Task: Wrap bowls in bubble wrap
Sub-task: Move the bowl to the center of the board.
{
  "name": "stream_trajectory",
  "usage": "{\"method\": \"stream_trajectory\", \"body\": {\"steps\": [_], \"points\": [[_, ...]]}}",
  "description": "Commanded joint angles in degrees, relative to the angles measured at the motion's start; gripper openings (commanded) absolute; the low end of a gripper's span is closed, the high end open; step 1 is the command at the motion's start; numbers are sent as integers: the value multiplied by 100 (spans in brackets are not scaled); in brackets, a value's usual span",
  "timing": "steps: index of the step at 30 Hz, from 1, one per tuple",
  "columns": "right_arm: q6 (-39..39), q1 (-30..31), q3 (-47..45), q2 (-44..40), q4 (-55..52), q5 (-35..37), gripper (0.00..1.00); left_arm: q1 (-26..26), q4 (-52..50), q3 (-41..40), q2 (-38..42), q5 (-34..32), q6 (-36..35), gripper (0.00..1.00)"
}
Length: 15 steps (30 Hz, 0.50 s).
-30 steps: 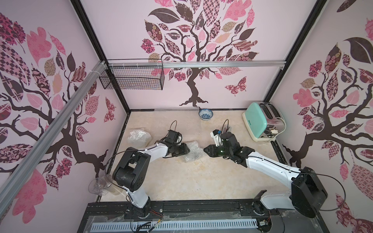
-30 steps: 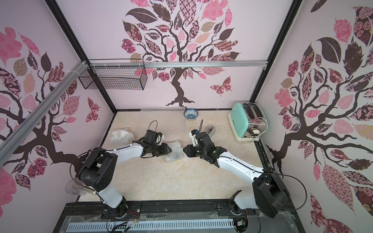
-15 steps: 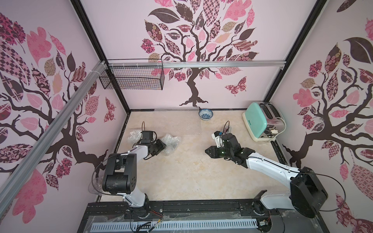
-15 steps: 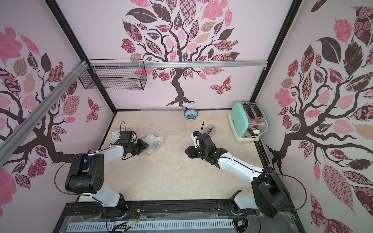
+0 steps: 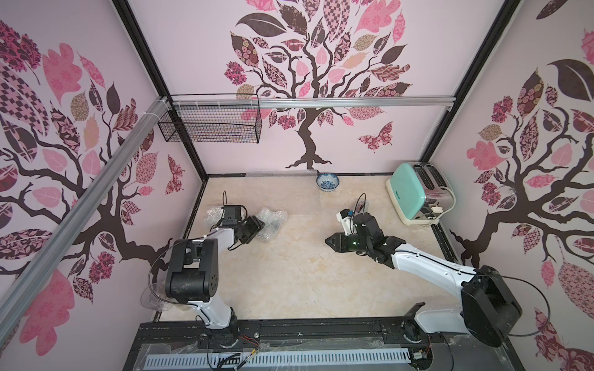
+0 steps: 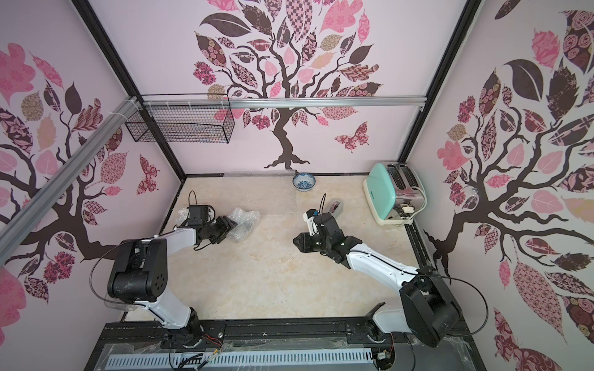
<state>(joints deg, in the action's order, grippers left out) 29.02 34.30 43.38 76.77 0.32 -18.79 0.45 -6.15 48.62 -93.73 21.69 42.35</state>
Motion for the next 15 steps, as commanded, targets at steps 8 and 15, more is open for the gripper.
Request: {"method": "stream_trajectory", "body": {"steps": [8, 15], "points": [[146, -64, 137, 182, 237, 4, 32, -2, -1162, 310, 1462, -930, -31, 74], [359, -458, 882, 1157, 540, 402, 50, -21, -1760, 500, 2370, -563, -171, 74]]}}
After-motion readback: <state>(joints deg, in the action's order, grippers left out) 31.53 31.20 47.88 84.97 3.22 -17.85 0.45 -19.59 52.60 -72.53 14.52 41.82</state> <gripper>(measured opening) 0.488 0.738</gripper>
